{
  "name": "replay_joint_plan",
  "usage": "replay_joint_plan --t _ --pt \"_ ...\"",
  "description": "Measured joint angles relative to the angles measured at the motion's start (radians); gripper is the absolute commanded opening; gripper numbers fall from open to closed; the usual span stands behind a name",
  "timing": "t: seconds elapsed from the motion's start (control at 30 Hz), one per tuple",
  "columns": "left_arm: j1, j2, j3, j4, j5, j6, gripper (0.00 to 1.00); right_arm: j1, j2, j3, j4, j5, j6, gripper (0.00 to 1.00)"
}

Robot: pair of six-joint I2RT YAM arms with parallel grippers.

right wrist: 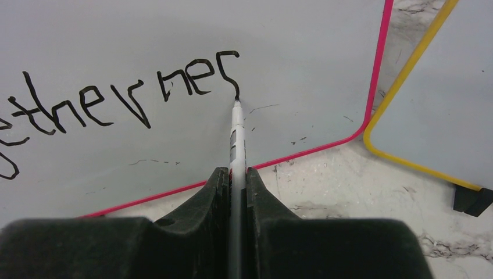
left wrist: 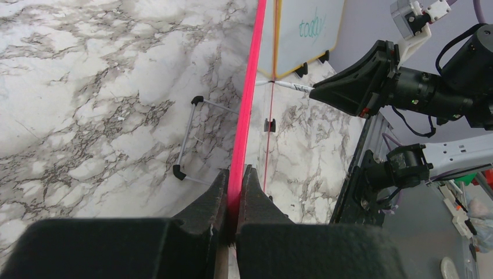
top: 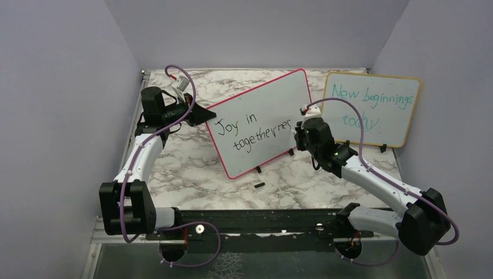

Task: Write a sentence on the whiteboard

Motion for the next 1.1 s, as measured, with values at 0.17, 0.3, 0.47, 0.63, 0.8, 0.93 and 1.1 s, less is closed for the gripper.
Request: replay_joint_plan --t 0.17,0.3,0.47,0.63,0.8,0.93,1.1 --pt "0.0 0.0 0.0 0.0 0.0 0.0 0.0 0.0 -0.007 0.0 -0.005 -0.028 0.002 0.01" --pt "0.0 0.0 0.0 0.0 0.0 0.0 0.0 0.0 -0.014 0.0 -0.004 -0.039 0.009 0.0" --pt "0.0 0.0 0.0 0.0 0.0 0.0 0.0 0.0 -0.027 0.0 -0.004 -0.032 0.016 0.0" --pt "0.0 0.0 0.0 0.0 0.0 0.0 0.0 -0.005 -0.054 0.0 -0.004 -0.009 0.018 0.0" --pt "0.0 0.0 0.0 0.0 0.0 0.0 0.0 -0.022 -0.06 0.0 0.005 0.001 0.018 0.01" --pt "0.0 0.0 0.0 0.0 0.0 0.0 0.0 -0.034 -0.058 0.0 0.019 0.003 0.018 0.0" --pt "0.0 0.0 0.0 0.0 0.0 0.0 0.0 -0.043 -0.046 0.0 0.042 0.003 0.017 0.01"
